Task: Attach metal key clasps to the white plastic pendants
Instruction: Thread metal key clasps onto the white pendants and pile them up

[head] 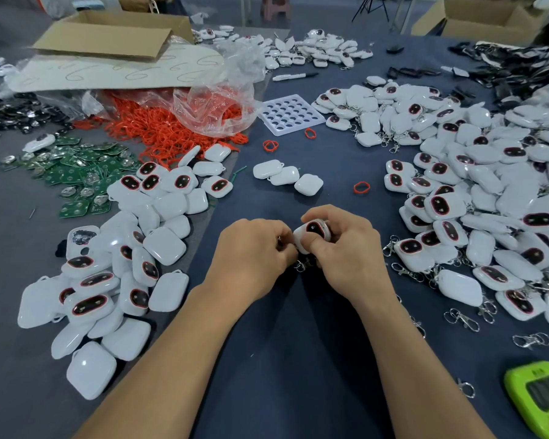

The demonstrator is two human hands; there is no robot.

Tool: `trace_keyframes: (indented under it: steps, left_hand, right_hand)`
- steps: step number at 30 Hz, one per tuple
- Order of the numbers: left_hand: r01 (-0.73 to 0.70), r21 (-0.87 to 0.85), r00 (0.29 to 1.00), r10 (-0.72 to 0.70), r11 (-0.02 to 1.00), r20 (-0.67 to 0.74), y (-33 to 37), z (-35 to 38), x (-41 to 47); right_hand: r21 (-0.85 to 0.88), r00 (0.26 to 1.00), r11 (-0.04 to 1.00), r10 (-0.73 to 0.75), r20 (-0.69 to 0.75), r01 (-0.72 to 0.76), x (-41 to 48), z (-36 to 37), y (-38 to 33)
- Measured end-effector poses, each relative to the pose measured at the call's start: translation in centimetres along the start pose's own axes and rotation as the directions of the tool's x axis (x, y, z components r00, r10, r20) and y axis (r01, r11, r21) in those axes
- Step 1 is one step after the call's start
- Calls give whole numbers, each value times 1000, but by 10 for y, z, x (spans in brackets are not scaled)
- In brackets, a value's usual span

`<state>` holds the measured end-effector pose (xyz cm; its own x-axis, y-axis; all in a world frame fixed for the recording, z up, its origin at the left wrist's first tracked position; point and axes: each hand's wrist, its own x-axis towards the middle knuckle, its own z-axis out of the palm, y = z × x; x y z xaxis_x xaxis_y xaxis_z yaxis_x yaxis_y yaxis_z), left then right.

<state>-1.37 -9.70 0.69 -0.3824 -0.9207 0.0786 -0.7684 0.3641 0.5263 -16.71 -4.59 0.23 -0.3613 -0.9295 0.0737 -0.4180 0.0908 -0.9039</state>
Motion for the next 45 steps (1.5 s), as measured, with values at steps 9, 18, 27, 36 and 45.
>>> trace_keyframes:
  steps: [9,18,27,36,45]
  left_hand:
    - [-22,-374,999,7,927,-41,-5,-4,1]
    - [-45,-471,996,79,881,52,-6,-7,3]
    - [-110,-254,983,68,961,-169,6,-2,-7]
    - [47,-634,999,-28,772,40,13,-3,-6]
    - [-87,-129,985,65,988,-163,13,-1,-15]
  right_hand:
    - [364,997,928,78,21,-80,2,-6,0]
    - [535,994,839,67,86,-103,-2,-13,-2]
    - [637,987,755,142,70,-154,-2,-9,-6]
    - [737,982,651,153,107,-182,-4,-6,-9]
    - [261,981,959,-59,-182,106,-13,6,-8]
